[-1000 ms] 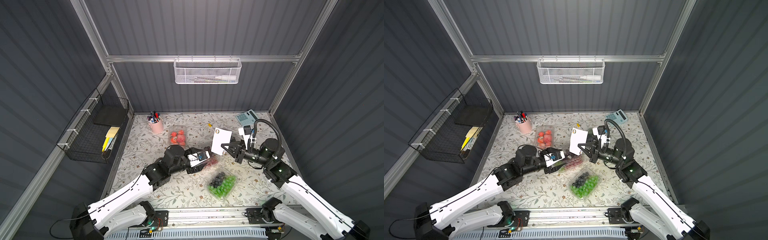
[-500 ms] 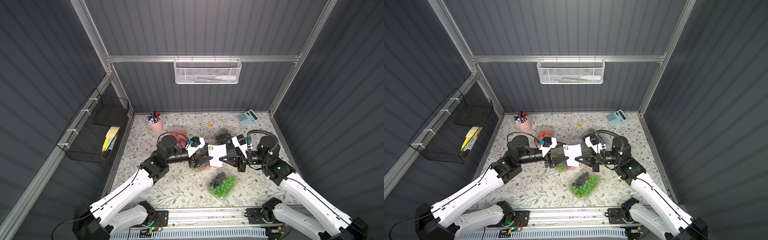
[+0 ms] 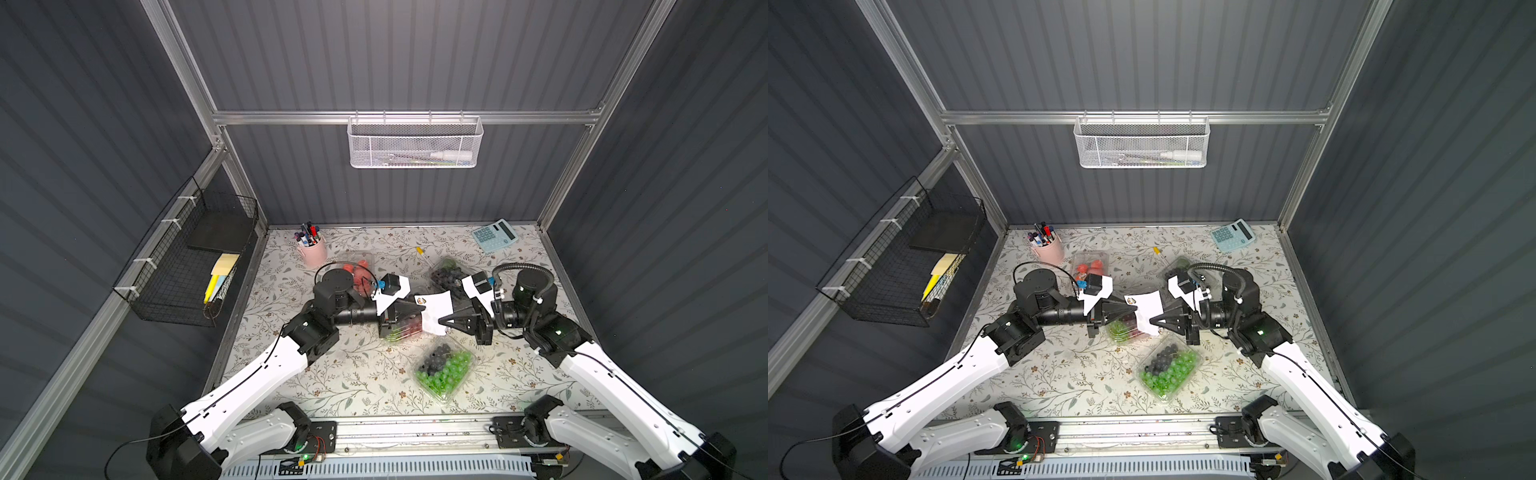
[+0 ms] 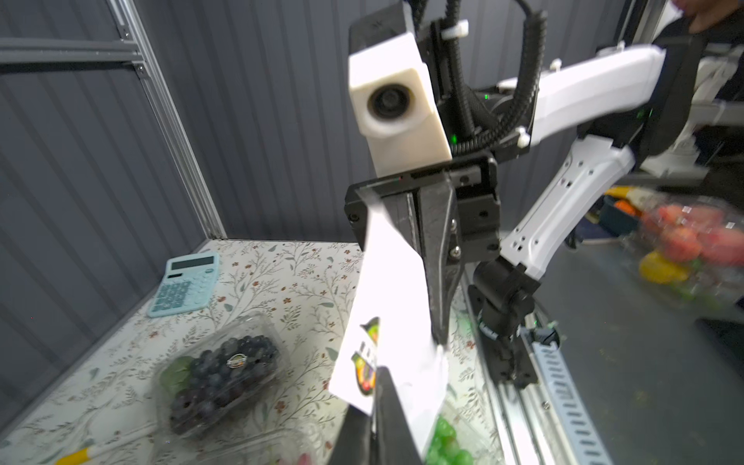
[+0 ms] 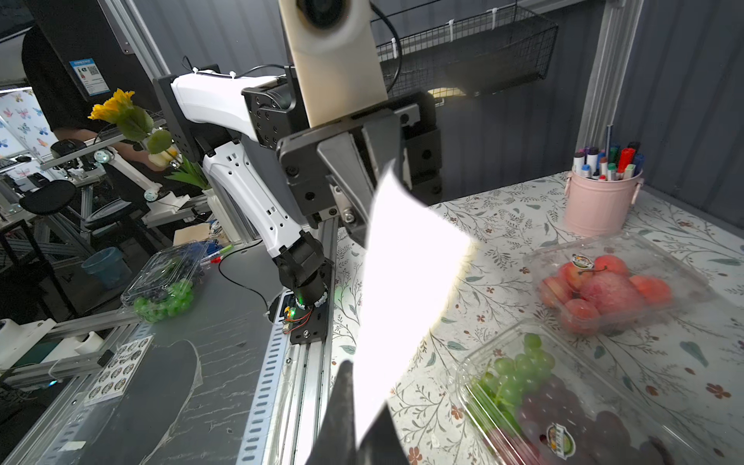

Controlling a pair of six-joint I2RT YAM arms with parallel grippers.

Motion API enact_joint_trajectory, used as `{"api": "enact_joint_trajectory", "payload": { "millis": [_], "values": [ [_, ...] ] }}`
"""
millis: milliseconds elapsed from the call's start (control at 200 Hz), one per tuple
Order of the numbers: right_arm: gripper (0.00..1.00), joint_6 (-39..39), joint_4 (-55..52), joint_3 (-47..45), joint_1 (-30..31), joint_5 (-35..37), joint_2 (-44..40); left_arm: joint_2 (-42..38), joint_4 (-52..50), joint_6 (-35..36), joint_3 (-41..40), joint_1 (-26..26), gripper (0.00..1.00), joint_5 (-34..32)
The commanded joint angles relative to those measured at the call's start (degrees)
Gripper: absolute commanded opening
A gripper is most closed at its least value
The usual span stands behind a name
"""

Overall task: Label fruit boxes
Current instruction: Adjust the label sticker.

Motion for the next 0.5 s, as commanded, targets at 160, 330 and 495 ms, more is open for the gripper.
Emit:
{"api": "enact_joint_trajectory", "payload": {
  "millis": [160,330,495],
  "values": [
    [0.42,-3.8,-5.4,5.0,-0.3,6.0,-1.4,1.7,-8.2,5.8,4.6,0.0,0.00,3.8],
    [0.40,-2.7,-5.2,8.5,-0.3,2.3,1.4,3.2,-11.4,8.0,5.8,0.0,0.00,6.2],
    [0.32,-2.5,-5.6,10.6,-0.2,-1.4,3.9,3.8,-11.5,8.1,6.4,0.0,0.00,7.2]
  ]
}}
